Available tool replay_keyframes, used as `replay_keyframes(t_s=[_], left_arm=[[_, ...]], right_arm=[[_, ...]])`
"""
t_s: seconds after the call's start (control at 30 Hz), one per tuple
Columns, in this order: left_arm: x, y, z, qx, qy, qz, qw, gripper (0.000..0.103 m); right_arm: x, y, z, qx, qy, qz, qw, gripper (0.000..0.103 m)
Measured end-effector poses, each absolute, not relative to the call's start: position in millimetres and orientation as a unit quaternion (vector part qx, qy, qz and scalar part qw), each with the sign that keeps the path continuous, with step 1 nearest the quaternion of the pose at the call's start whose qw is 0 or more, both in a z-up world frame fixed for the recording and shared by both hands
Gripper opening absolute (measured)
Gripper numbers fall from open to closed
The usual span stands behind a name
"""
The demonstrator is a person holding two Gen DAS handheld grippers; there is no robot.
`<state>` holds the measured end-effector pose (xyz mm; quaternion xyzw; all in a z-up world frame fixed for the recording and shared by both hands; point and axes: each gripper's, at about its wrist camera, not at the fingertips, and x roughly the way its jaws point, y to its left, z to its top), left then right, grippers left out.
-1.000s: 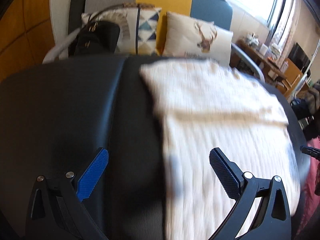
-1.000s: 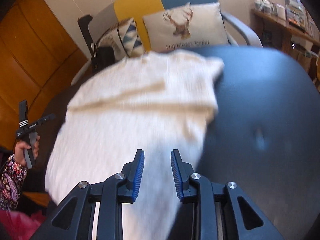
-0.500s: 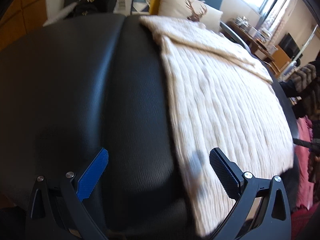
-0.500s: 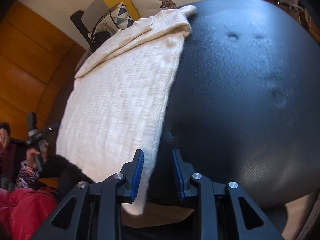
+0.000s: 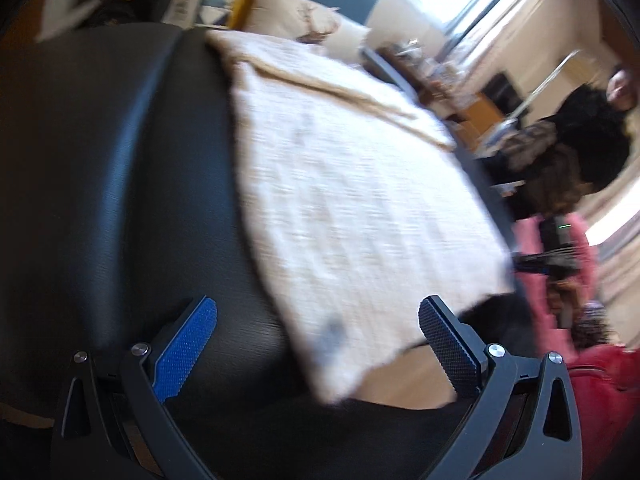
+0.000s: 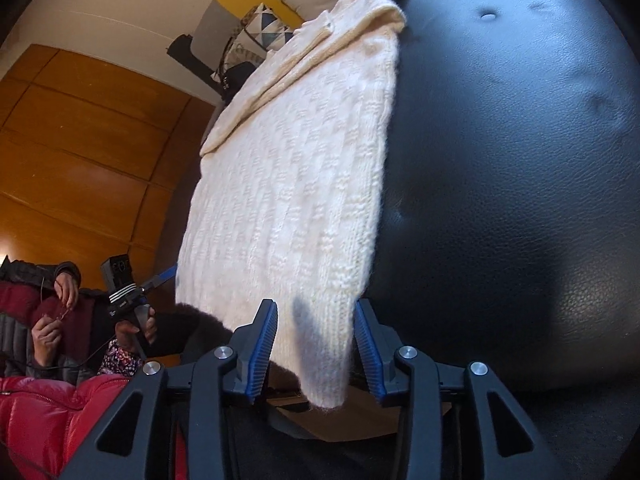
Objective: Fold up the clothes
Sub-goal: 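Press the folded sweater hem edge with both grippers open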
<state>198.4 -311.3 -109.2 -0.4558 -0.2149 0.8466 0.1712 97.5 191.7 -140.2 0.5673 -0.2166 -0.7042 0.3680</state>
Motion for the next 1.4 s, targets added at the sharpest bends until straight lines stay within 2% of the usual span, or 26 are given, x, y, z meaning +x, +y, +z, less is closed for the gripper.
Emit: replay_keyframes(t_s=[0.2,0.33,0.4,0.43,0.47,0.5,0.53,0.57,0.6,0.83,1.07,1.1,1.27,1.33,1.4], left_arm=[[192.9,-292.9,-113.6,-0.433,-0.195,0.860,0.188,0.103],[199.3,-283.9,-110.5,-0.435,-0.150,0.867,0.190,0.102],[205.0,-283.9,-111.0,-0.436,-0.136,0.870,0.186,0.097],[206.9,-285.4,-111.6,-0.436,-0.135,0.871,0.182,0.093],[206.8,-287.1,-111.7,-0.435,-0.137,0.872,0.176,0.078],[207.0,-290.8,-112.2,-0.434,-0.141,0.873,0.170,0.060],[206.8,-296.6,-113.6,-0.435,-0.147,0.874,0.160,0.051],[205.8,-301.6,-115.6,-0.437,-0.152,0.873,0.152,0.036],[205.2,-305.2,-117.1,-0.438,-0.158,0.872,0.150,0.033],[208.0,-310.6,-116.5,-0.459,-0.174,0.856,0.160,0.035],[207.4,-308.9,-118.0,-0.476,-0.219,0.831,0.187,0.071],[206.1,-306.4,-117.4,-0.474,-0.217,0.832,0.190,0.073],[202.5,-301.8,-116.4,-0.469,-0.216,0.837,0.182,0.073],[203.0,-303.1,-116.6,-0.468,-0.215,0.839,0.175,0.067],[203.8,-304.1,-116.9,-0.469,-0.208,0.842,0.166,0.052]], right_arm=[[106.5,171.1,-150.0,0.578,-0.219,-0.675,0.404,0.040],[106.1,166.6,-154.7,0.576,-0.238,-0.665,0.412,0.040],[105.5,166.9,-158.2,0.576,-0.252,-0.660,0.412,0.039],[105.6,166.8,-159.0,0.575,-0.256,-0.660,0.410,0.038],[106.5,166.1,-158.7,0.573,-0.254,-0.662,0.409,0.037],[107.5,165.3,-158.2,0.571,-0.251,-0.666,0.409,0.036],[108.7,164.2,-157.3,0.568,-0.245,-0.671,0.409,0.035],[109.8,162.6,-156.8,0.565,-0.239,-0.676,0.409,0.034],[110.8,160.9,-156.5,0.562,-0.233,-0.680,0.409,0.032],[113.4,163.9,-154.8,0.557,-0.217,-0.689,0.409,0.030],[111.0,156.8,-156.5,0.557,-0.206,-0.685,0.422,0.030],[110.4,156.1,-157.2,0.556,-0.207,-0.684,0.424,0.030],[108.3,155.7,-157.2,0.554,-0.206,-0.681,0.432,0.030],[108.5,163.9,-156.3,0.554,-0.205,-0.680,0.435,0.030],[109.2,170.4,-156.8,0.554,-0.208,-0.678,0.436,0.030]])
